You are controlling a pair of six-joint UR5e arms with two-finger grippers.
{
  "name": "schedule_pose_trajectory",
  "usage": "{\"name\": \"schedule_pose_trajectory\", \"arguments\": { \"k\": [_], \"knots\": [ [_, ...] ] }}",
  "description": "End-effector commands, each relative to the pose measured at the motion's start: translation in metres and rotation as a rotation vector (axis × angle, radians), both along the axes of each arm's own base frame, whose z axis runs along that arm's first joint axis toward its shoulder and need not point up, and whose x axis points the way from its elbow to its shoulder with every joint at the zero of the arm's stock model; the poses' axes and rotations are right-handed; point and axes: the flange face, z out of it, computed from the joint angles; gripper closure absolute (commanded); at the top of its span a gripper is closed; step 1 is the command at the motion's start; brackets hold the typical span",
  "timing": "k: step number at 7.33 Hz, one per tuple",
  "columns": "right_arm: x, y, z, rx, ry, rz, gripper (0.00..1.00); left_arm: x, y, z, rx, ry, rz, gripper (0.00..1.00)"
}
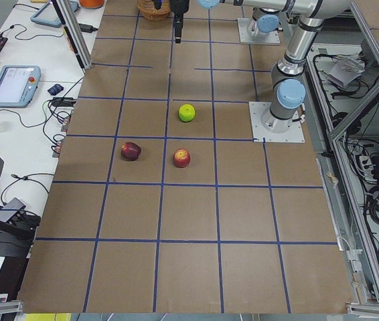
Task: Put all apples into basket
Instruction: 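Reach the left gripper down to the green apple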
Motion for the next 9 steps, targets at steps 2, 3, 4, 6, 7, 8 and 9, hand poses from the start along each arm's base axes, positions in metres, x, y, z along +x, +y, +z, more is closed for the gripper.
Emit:
{"name": "schedule_pose_trajectory", "arguments": {
  "k": [2, 3, 4, 6, 7, 8, 9],
  "knots": [
    [0.002, 0.003, -0.002, 0.006, 0.000, 0.006, 0.00, 0.001, 0.001, -0.005, 0.016, -0.001, 0.001, 0.00],
    [0.002, 0.002, 0.002, -0.003, 0.000, 0.010, 0.00, 0.001, 0.003, -0.008, 0.025, -0.003, 0.001, 0.00],
    [0.002, 0.003, -0.001, 0.002, 0.000, 0.012, 0.00, 0.005, 0.007, -0.021, 0.059, -0.015, -0.007, 0.00],
    [0.002, 0.003, -0.001, 0.002, 0.000, 0.012, 0.00, 0.030, 0.017, -0.077, 0.141, -0.015, -0.047, 0.00],
    [0.003, 0.003, 0.000, 0.000, -0.002, 0.012, 0.00, 0.058, 0.022, -0.100, 0.164, -0.008, -0.052, 0.00],
    [0.003, 0.003, -0.001, 0.002, -0.002, 0.009, 0.00, 0.083, 0.020, -0.130, 0.169, -0.004, -0.058, 0.00],
    [0.003, 0.004, -0.001, 0.002, 0.000, 0.010, 0.00, 0.110, 0.026, -0.165, 0.165, -0.018, -0.064, 0.00]
  ]
}}
